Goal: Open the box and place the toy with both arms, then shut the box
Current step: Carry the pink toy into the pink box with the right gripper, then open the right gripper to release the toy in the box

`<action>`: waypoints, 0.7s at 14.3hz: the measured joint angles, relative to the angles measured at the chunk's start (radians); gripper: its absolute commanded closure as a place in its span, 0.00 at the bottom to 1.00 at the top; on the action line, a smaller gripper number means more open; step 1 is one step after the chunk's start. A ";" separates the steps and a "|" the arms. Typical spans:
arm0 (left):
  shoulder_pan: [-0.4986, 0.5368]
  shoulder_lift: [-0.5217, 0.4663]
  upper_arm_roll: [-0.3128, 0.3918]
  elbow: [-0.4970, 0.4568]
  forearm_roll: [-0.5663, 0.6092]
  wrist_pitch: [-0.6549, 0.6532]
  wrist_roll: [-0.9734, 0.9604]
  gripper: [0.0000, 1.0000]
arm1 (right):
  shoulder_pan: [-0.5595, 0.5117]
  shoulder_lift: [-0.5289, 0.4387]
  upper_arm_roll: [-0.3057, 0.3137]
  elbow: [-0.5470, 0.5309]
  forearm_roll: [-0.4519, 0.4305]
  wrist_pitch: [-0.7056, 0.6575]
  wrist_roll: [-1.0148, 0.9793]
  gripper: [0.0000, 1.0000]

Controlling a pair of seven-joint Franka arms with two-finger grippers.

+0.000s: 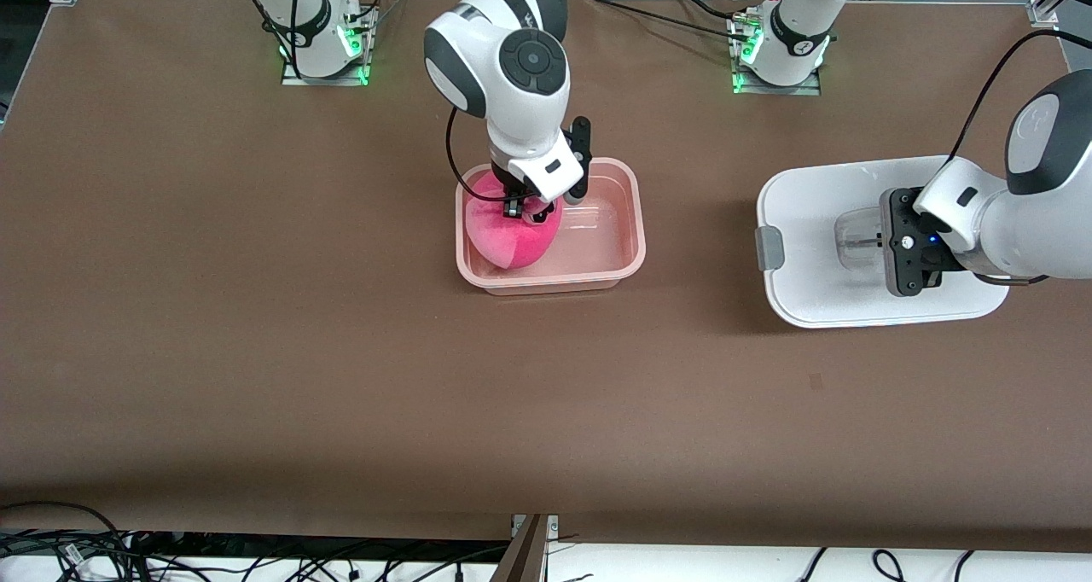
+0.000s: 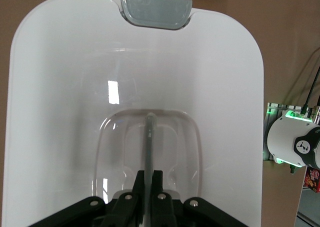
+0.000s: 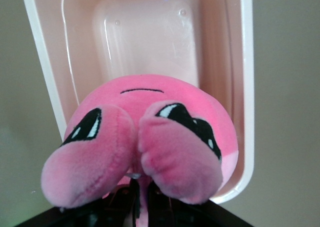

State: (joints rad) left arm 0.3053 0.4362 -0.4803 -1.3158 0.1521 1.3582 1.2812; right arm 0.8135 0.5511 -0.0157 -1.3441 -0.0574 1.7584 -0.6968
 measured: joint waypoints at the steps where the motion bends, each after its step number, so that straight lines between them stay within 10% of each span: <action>1: 0.000 0.000 0.000 0.000 0.000 0.000 0.000 1.00 | 0.000 0.011 0.000 0.000 0.000 0.000 0.000 1.00; 7: -0.007 0.000 -0.003 0.000 0.000 -0.001 -0.004 1.00 | 0.000 0.128 -0.002 -0.001 -0.001 0.104 0.023 0.91; 8: -0.008 0.000 -0.005 0.000 0.000 -0.001 -0.004 1.00 | 0.000 0.152 -0.002 0.000 -0.002 0.135 0.042 0.14; 10: -0.013 0.000 -0.013 0.000 0.000 -0.001 -0.004 1.00 | 0.004 0.180 -0.002 0.001 -0.003 0.202 0.069 0.00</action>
State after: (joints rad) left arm 0.2921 0.4361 -0.4932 -1.3157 0.1521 1.3568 1.2771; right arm 0.8177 0.7311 -0.0173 -1.3428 -0.0603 1.9599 -0.6279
